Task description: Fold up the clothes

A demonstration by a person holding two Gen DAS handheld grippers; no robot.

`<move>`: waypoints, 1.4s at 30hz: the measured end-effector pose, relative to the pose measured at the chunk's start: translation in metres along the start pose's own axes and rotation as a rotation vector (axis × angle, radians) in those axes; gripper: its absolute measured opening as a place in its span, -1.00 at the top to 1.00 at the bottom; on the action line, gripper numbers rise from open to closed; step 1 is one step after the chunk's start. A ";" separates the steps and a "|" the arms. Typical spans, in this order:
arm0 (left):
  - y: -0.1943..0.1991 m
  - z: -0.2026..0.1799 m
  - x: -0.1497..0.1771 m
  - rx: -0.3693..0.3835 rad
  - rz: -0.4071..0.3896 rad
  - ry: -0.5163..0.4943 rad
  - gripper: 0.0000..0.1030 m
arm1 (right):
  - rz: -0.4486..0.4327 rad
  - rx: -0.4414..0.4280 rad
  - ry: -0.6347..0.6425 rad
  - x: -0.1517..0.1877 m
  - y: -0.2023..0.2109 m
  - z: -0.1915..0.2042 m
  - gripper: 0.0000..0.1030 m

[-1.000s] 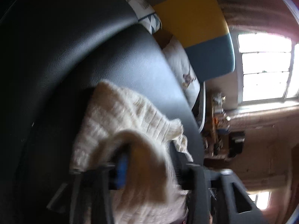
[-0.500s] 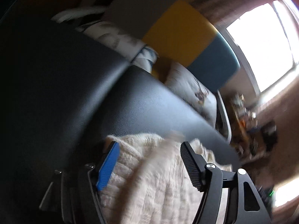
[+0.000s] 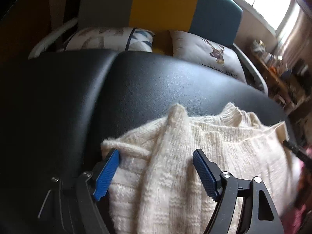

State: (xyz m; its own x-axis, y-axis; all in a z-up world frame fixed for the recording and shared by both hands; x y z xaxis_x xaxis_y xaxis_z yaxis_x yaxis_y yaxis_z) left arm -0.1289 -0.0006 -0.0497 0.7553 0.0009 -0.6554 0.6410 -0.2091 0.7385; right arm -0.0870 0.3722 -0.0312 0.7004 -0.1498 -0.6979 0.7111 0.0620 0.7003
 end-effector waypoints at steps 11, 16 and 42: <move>0.032 0.013 -0.005 0.007 -0.118 0.002 0.89 | -0.064 0.088 0.091 -0.005 0.006 0.009 0.87; 0.023 0.028 -0.014 -0.124 -0.163 0.037 0.98 | -0.084 0.080 -0.166 -0.006 0.002 -0.029 0.87; 0.044 -0.022 -0.019 -0.166 -0.162 -0.130 -0.60 | -0.100 0.132 -0.247 0.028 -0.019 -0.040 0.79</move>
State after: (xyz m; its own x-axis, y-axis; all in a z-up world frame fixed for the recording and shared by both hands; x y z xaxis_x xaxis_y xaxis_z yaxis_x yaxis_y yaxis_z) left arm -0.1114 0.0121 -0.0012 0.6236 -0.1069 -0.7744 0.7741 -0.0534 0.6308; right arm -0.0788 0.4062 -0.0698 0.5795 -0.3855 -0.7181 0.7503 -0.0918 0.6547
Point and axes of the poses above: each gripper's, at about its wrist camera, not at the fingertips, and y roughly against the way its jaws point, z to its left, x to its underside, the point moved 2 cm from there along -y, roughly the way its jaws point, and after that the axes turned 10 degrees about -z, right-handed, at the moved point
